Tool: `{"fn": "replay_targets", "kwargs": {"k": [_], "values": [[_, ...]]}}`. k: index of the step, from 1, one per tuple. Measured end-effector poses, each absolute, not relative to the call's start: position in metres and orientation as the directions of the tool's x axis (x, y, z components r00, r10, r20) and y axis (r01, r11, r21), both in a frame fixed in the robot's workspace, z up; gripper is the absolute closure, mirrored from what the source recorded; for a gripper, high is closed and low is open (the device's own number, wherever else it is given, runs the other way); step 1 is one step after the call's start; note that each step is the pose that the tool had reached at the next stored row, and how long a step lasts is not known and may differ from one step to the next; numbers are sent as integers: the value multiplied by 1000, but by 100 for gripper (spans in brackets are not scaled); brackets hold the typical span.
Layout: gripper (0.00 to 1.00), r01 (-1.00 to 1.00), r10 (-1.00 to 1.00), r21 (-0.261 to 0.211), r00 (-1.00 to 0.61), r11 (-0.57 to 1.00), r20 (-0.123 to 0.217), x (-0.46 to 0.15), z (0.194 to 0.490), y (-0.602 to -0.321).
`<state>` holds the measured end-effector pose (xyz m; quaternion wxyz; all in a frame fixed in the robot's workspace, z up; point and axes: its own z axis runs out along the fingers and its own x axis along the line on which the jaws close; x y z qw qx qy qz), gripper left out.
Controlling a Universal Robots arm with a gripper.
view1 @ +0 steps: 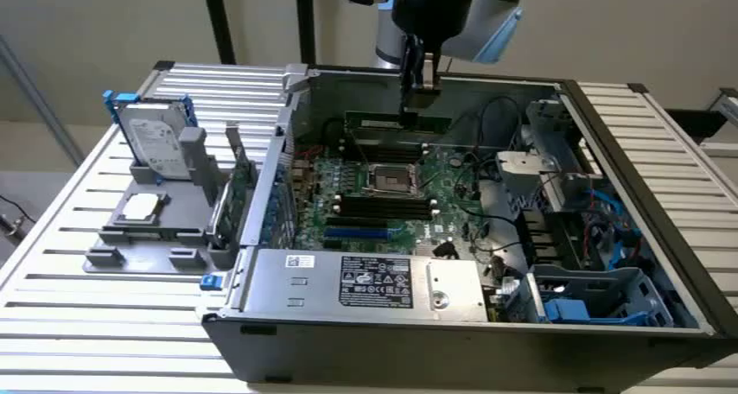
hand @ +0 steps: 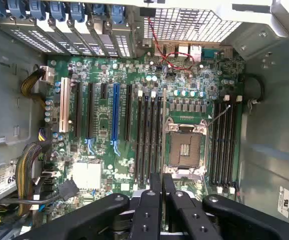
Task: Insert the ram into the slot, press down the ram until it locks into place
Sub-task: 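Insert the ram into the slot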
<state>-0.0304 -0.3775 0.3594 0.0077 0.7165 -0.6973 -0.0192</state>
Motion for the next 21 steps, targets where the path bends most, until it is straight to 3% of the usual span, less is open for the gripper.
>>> {"fn": "replay_targets", "kwargs": {"k": [14, 21], "values": [[87, -999, -1000, 38, 27, -27, -17, -30, 359, -378], [87, -999, -999, 37, 27, -27, -17, -35, 342, -378]]}}
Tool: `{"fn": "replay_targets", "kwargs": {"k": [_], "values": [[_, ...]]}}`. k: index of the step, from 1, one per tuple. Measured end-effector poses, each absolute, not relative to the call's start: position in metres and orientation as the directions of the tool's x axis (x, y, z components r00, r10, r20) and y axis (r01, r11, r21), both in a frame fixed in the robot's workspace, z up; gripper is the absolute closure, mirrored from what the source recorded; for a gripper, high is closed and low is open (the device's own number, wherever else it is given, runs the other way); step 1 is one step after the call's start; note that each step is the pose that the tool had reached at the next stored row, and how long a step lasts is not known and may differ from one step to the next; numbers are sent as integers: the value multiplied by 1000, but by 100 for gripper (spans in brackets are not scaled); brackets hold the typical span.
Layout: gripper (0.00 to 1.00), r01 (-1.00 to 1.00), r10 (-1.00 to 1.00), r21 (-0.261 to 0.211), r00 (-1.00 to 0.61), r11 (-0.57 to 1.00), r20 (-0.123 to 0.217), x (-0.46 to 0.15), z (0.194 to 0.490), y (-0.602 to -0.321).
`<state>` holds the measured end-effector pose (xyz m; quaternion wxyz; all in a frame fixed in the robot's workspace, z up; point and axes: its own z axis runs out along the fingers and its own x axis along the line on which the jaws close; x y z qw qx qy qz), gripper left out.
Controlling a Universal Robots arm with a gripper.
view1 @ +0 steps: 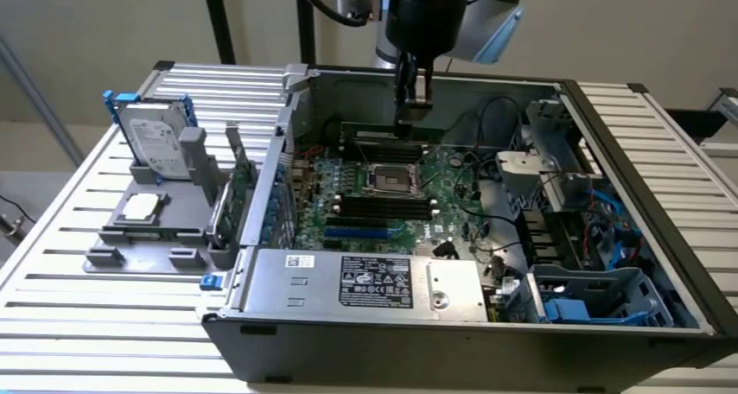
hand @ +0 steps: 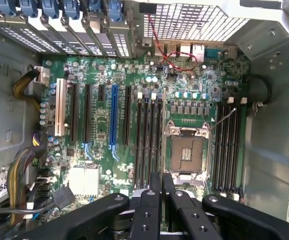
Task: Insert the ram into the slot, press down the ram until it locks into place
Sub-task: 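Insert the ram into the slot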
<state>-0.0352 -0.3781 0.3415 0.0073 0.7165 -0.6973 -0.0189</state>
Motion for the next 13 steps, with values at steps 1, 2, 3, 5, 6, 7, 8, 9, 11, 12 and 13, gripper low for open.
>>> {"fn": "replay_targets", "kwargs": {"k": [1, 2, 3, 5, 6, 7, 8, 9, 11, 12, 13], "values": [[87, -999, -999, 37, 27, -27, -17, -35, 340, -378], [87, -999, -999, 37, 27, -27, -17, -35, 338, -379], [87, -999, -999, 37, 27, -27, -17, -35, 336, -380], [87, -999, -999, 37, 27, -27, -17, -35, 332, -381], [87, -999, -999, 37, 27, -27, -17, -35, 331, -382], [87, -999, -1000, 37, 27, -27, -17, -35, 329, -383], [87, -999, -999, 37, 27, -27, -17, -35, 327, -384], [87, -999, -999, 37, 27, -27, -17, -35, 325, -385], [87, -999, -1000, 37, 27, -27, -17, -35, 321, -387], [87, -999, -1000, 37, 27, -27, -17, -35, 320, -387], [87, -999, -1000, 37, 27, -27, -17, -34, 318, -388]]}}
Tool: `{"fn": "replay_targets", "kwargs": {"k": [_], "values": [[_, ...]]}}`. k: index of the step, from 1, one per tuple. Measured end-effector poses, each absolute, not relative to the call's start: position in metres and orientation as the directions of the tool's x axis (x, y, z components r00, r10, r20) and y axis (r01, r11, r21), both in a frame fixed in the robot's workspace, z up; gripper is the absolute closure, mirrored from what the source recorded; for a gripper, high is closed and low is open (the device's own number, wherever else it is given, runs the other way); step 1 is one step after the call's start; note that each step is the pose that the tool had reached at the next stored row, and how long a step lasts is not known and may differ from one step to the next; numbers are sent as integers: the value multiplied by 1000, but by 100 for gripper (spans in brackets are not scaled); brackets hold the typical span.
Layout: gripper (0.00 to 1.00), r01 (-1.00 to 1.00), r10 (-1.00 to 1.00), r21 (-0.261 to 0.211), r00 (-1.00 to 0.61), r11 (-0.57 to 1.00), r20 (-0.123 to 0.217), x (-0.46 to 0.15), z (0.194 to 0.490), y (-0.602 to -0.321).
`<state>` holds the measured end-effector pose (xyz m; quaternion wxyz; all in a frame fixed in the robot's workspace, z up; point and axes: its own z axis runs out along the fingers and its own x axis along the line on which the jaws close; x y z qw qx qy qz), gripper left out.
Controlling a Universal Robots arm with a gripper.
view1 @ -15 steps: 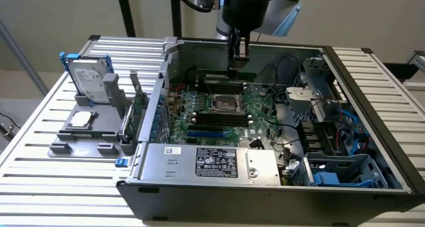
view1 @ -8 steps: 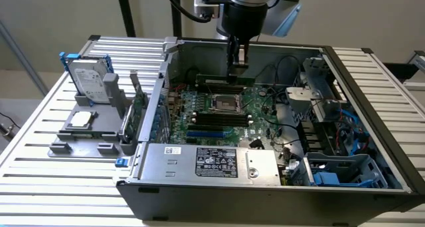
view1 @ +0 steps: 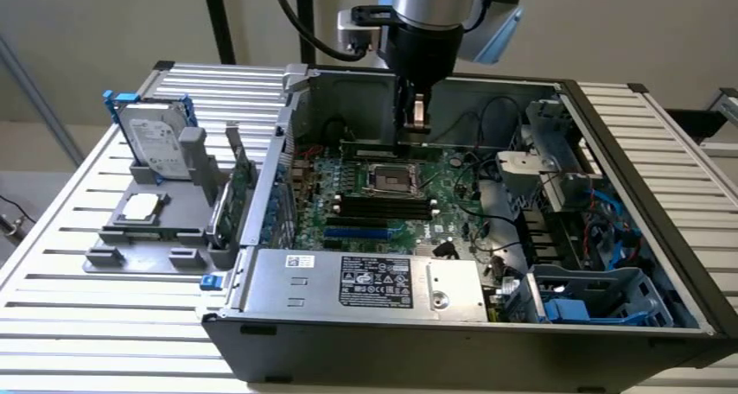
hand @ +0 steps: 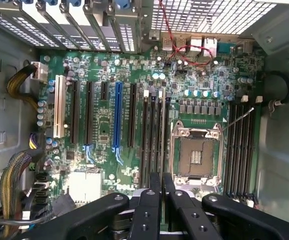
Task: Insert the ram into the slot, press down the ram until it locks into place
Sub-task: 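Insert the ram into the slot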
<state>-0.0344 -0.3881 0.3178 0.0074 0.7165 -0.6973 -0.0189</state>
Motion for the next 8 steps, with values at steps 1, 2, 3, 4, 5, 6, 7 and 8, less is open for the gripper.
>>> {"fn": "replay_targets", "kwargs": {"k": [1, 2, 3, 4, 5, 6, 7, 8], "values": [[87, -999, -1000, 37, 27, -27, -17, -34, 316, -389], [87, -999, -1000, 37, 27, -27, -17, -34, 314, -390], [87, -999, -1000, 37, 27, -27, -17, -34, 312, -390], [87, -999, -1000, 37, 27, -27, -17, -33, 311, -391], [87, -999, -1000, 37, 27, -27, -17, -33, 309, -391], [87, -999, -1000, 37, 27, -27, -17, -33, 307, -392], [87, -999, -1000, 37, 27, -27, -17, -33, 305, -392], [87, -999, -1000, 37, 27, -27, -17, -33, 303, -393]]}}
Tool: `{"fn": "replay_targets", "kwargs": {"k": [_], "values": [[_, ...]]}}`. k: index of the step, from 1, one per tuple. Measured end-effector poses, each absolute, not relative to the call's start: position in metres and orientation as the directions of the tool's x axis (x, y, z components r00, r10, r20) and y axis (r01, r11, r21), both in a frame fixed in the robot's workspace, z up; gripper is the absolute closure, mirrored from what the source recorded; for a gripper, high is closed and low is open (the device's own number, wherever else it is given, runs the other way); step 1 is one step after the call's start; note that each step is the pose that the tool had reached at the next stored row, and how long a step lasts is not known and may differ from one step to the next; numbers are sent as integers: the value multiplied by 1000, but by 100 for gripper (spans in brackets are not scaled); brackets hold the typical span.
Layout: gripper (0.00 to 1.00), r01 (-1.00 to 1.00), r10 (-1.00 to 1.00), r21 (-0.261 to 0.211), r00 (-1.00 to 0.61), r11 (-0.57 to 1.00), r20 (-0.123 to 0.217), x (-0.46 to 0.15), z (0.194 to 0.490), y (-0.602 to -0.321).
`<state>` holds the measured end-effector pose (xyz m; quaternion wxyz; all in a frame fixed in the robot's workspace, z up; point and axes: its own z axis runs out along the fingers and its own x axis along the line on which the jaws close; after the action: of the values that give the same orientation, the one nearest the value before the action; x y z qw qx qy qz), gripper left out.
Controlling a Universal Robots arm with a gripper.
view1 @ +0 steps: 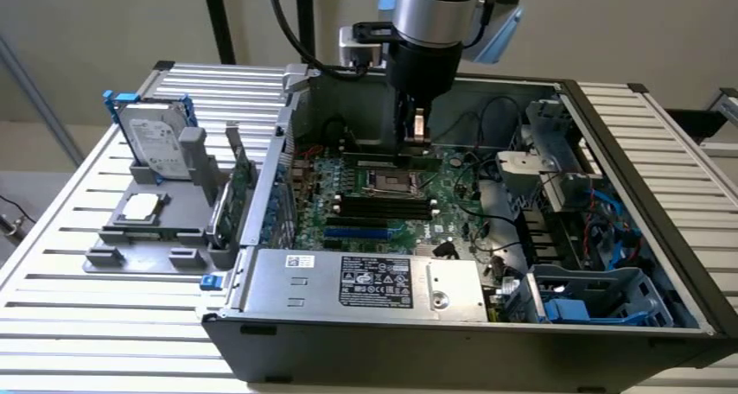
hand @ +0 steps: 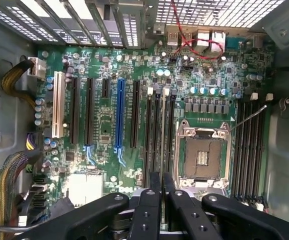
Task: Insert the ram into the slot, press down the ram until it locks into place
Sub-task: 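Insert the ram into the slot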
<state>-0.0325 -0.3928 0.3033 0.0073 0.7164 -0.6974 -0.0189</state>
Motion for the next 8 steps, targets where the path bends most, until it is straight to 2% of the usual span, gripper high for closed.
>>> {"fn": "replay_targets", "kwargs": {"k": [8], "values": [[87, -999, -1000, 37, 21, -22, -17, -33, 289, -396]]}}
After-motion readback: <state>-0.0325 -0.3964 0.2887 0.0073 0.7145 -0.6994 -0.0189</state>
